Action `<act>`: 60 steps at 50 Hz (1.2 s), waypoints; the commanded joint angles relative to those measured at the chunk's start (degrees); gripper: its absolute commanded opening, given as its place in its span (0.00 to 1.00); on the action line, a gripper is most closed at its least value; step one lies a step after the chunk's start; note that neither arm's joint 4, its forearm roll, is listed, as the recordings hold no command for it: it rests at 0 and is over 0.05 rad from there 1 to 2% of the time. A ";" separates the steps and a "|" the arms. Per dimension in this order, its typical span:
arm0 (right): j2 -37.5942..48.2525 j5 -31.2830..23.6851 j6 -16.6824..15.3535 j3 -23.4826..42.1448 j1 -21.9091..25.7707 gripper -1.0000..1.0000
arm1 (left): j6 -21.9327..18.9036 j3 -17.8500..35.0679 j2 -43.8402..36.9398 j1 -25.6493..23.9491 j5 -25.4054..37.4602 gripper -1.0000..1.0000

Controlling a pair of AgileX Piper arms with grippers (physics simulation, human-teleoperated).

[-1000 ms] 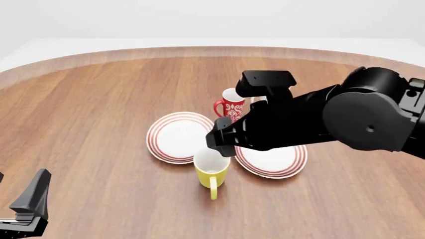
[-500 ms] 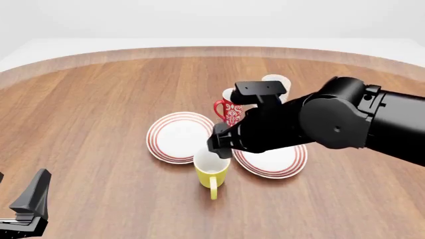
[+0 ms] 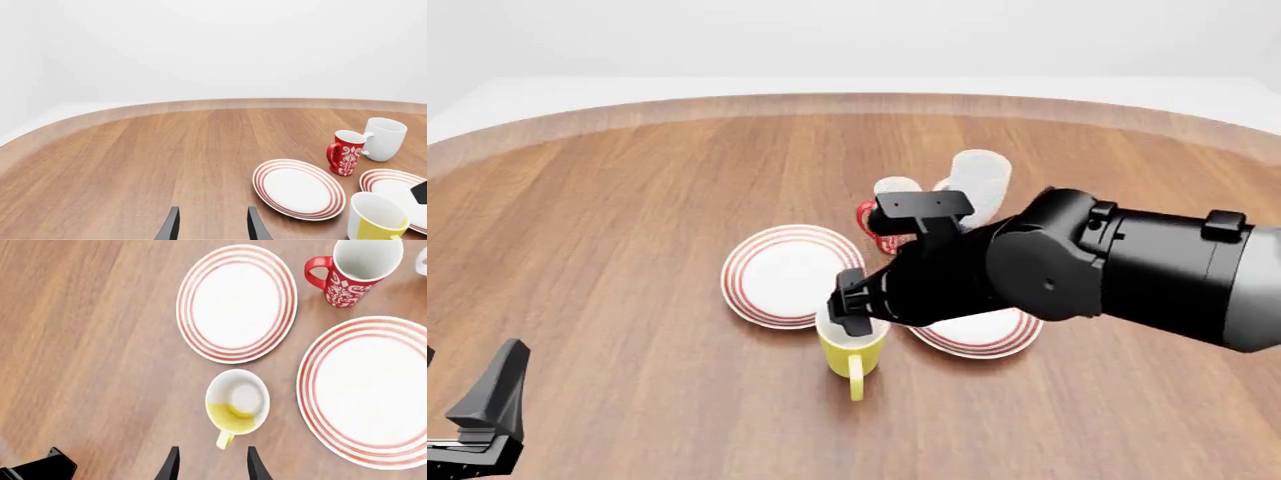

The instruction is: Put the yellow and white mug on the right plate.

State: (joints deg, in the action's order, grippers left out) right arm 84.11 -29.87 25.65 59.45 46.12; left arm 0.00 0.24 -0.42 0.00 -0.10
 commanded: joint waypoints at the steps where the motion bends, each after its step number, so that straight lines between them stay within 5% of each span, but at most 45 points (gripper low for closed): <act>1: 2.16 2.77 1.52 -1.39 1.04 1.00 | 0.00 0.00 0.00 0.00 0.00 1.00; 60: 8.09 15.50 8.86 -10.24 3.97 1.00 | 0.00 0.00 0.00 0.00 0.00 1.00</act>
State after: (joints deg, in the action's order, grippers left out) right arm 90.83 -17.17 33.27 51.17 50.10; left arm 0.00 0.24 -0.42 0.00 -0.10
